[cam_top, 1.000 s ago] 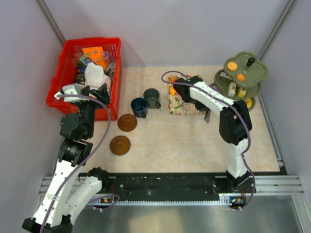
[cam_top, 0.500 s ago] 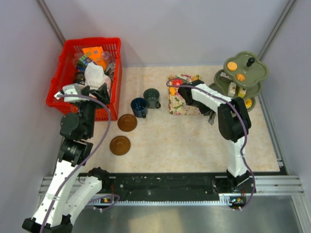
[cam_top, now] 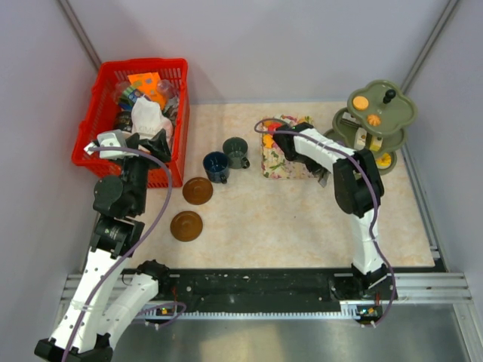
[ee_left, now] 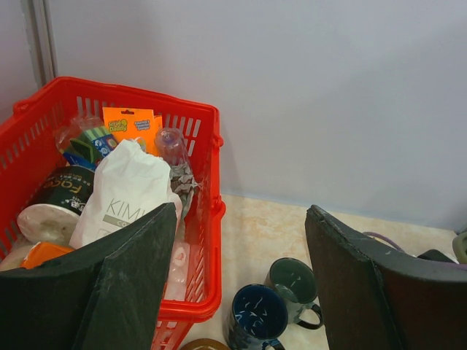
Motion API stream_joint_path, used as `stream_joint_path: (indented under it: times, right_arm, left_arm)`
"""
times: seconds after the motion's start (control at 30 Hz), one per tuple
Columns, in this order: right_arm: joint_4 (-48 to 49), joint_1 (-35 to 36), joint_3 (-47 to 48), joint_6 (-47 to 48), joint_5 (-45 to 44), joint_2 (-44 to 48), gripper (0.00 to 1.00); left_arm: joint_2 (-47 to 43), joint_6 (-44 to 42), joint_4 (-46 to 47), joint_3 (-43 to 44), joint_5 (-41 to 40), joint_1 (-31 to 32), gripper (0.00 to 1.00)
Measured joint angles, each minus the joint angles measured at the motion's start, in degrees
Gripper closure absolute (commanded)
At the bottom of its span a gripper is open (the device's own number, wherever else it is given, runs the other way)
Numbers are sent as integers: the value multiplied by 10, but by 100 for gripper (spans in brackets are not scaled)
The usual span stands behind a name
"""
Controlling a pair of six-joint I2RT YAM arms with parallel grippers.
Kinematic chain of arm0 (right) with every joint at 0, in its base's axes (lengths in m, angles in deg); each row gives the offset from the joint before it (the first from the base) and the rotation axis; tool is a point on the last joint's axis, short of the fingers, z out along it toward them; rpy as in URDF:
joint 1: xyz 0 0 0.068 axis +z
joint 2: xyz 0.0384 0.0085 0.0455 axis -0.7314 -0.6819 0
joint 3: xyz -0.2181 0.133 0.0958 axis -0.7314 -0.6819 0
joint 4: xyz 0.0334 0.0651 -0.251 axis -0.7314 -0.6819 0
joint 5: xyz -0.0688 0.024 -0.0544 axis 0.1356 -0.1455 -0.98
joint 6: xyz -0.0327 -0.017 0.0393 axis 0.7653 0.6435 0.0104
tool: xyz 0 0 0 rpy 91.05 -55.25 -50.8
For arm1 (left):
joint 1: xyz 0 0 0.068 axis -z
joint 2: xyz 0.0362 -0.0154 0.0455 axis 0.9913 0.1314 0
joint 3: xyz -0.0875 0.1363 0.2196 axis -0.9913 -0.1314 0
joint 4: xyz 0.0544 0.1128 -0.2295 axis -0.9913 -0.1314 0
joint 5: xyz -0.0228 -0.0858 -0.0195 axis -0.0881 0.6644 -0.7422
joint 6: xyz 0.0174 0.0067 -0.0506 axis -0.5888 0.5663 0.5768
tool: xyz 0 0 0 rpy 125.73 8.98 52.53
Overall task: Serve the afternoon tea
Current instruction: Place the desert on the desert table.
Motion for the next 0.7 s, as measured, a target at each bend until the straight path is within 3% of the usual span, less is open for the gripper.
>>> stream_joint_path:
  times: [0.7]
  right_arm:
    - [36, 0, 23, 32, 8, -25, 57]
  left_arm:
    - [0, 0, 3, 0, 0, 0, 23]
